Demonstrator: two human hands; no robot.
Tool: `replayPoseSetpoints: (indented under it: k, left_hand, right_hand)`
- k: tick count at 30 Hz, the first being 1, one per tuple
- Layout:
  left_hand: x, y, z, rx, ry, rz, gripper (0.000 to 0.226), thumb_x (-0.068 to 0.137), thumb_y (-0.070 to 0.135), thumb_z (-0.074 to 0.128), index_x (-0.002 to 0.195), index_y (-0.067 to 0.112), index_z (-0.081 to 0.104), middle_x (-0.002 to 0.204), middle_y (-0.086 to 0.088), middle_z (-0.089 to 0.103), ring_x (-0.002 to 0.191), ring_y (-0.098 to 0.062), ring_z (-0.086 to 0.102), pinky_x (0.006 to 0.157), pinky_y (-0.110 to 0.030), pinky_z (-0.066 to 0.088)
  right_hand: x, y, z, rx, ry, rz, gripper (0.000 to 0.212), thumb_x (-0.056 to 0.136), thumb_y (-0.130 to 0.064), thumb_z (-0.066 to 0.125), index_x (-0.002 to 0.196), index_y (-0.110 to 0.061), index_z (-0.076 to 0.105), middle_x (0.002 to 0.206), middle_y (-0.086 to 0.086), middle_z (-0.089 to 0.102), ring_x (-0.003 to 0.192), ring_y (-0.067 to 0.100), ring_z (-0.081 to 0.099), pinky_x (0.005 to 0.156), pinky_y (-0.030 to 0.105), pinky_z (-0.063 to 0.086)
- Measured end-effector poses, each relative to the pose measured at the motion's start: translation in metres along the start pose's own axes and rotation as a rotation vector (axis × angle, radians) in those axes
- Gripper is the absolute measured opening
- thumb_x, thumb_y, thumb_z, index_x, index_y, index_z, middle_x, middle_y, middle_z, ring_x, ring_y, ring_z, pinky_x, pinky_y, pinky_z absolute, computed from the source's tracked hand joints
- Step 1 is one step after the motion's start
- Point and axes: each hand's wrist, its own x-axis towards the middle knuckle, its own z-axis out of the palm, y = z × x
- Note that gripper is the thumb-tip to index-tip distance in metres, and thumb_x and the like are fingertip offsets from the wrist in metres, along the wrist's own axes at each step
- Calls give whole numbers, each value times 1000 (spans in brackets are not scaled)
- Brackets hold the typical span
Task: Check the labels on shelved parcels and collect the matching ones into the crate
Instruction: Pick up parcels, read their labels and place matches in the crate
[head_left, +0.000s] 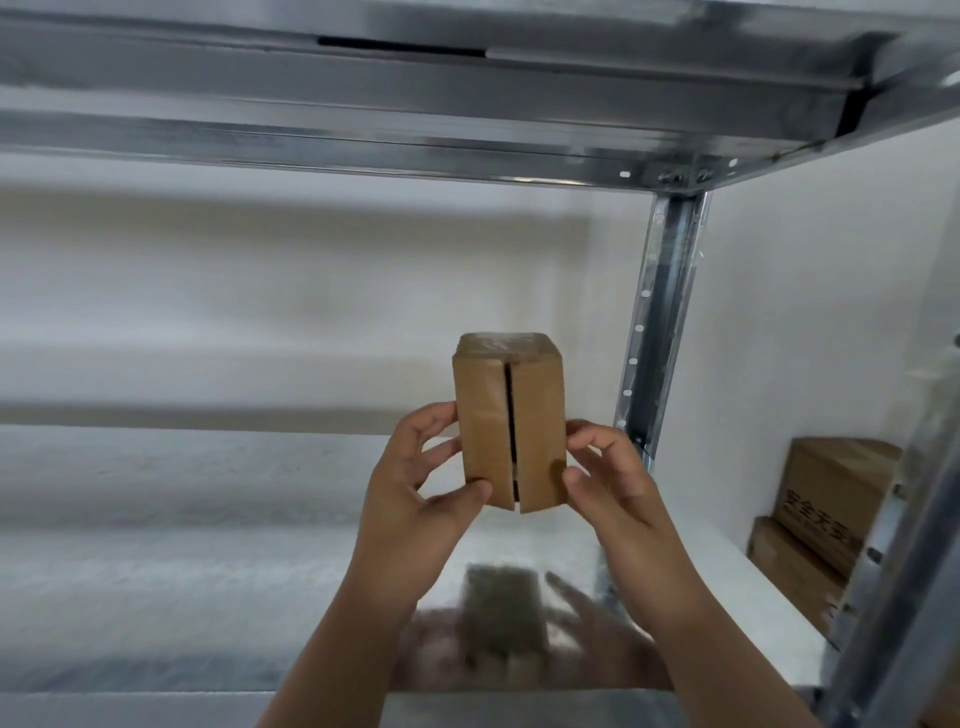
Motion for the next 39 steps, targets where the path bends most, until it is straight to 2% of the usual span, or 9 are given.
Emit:
replayPoseSetpoints:
  k: [5,8,12,16,23,29,33,36,39]
  left_hand:
    - [-2,-5,2,-15,-57,111,61,82,-24,62,117,26,57,121,11,68,130,-7,59,84,-36,62]
    - [-4,-7,2,-39,-85,131,49,82,-9,72,111,27,58,123,1,67,131,-14,58,96,-47,60]
    - [-4,-9,2,-67,-98,167,38,76,3,75,108,12,58,113,-5,68,118,-21,63,103,-44,57]
    - [-3,-10,0,-65,-169,195,33,74,-6,72,98,8,54,104,-8,64,104,-24,64,100,-34,55]
    - [2,-14,0,-68,-201,222,35,74,-11,72,95,11,54,110,-18,62,107,-38,63,99,-35,53]
    - [-4,-3,0,-106,-209,140,37,73,25,71,106,23,54,110,6,68,116,-18,63,101,-26,51]
    - [-6,-1,-3,-114,-264,59,58,69,38,75,120,32,47,127,17,63,130,-9,56,105,-27,49]
    - [-6,0,-2,-45,-228,37,81,64,41,85,132,43,41,133,17,60,129,-13,58,102,-34,54]
    - [-9,5,3,-69,-248,-13,101,60,23,98,141,32,40,125,11,68,115,-16,69,72,-34,62]
  right_hand:
    - [-1,3,-4,-1,-9,-53,29,100,6,60,119,-16,57,133,-15,65,132,8,59,96,14,52]
    - [0,7,-7,-47,-1,-107,30,97,18,55,116,-5,56,129,-5,67,127,15,61,98,19,53]
    - [1,9,-7,-21,1,-129,34,92,25,48,94,-9,52,119,-4,67,118,18,63,98,29,56]
    - [4,18,-10,189,67,-101,25,80,6,46,104,5,53,115,12,67,116,33,63,100,52,54]
    - [2,10,-7,328,136,-44,48,78,0,48,111,-28,69,130,21,62,130,49,53,105,67,48]
    - [0,5,-4,-1,56,22,77,94,-21,62,143,-73,33,155,-34,39,139,1,48,110,47,54]
    - [3,8,-6,3,-1,160,96,81,-44,66,155,-63,9,159,-25,34,143,7,47,101,40,60]
    - [7,12,-9,-121,-24,183,97,75,-53,75,157,-53,23,145,-16,52,128,11,59,85,30,64]
    - [7,11,-6,-243,-52,158,80,65,-61,78,137,-49,45,127,-18,61,111,8,63,78,17,56]
